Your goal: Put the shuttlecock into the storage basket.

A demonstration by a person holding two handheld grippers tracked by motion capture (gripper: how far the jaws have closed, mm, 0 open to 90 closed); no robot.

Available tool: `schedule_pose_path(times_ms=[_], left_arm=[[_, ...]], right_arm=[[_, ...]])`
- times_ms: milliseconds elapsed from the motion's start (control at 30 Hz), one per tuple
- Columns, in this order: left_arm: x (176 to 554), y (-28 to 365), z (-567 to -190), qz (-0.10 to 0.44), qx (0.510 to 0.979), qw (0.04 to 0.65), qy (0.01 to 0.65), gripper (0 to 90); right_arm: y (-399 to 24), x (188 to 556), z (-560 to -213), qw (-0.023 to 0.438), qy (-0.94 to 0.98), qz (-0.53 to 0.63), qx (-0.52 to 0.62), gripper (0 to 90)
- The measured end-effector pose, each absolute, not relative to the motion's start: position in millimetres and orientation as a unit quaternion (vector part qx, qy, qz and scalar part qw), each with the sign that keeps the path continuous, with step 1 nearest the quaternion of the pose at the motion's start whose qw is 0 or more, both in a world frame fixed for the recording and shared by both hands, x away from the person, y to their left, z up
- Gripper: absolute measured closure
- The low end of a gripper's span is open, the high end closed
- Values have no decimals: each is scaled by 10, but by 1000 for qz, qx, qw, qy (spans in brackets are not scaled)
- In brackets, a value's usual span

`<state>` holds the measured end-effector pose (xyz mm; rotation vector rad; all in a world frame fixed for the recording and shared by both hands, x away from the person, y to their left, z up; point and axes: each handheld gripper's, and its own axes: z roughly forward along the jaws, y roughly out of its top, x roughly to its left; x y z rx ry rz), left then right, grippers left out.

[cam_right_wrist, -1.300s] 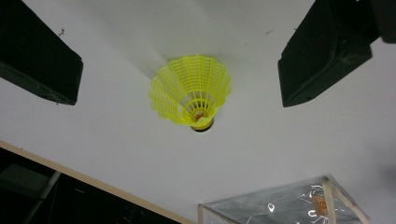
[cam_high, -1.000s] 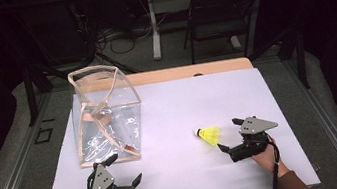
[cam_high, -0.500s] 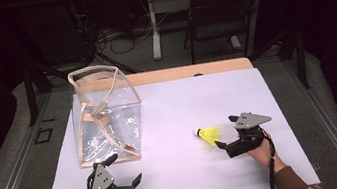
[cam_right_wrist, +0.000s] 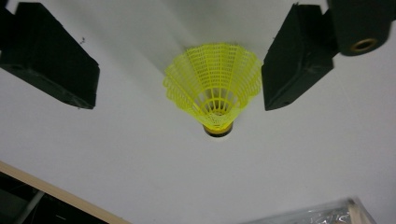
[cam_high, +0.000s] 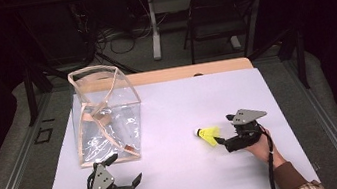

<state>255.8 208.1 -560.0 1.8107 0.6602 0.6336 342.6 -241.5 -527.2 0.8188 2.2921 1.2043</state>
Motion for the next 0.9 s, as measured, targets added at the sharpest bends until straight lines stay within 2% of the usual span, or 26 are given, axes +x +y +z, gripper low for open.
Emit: schedule_pose_path(times_ms=[200, 700, 900], left_arm=[[2559, 2080, -5601, 266, 758, 527, 277, 0], [2560, 2081, -5601, 266, 759, 525, 278, 0], [2562, 2081, -5601, 267, 760, 524, 277, 0]], right_arm=[[-2407, 3456, -5298, 211, 831, 420, 296, 171], [-2342, 3540, -5368, 201, 850, 392, 290, 395], [-2340, 3581, -5396, 195, 854, 385, 290, 451]])
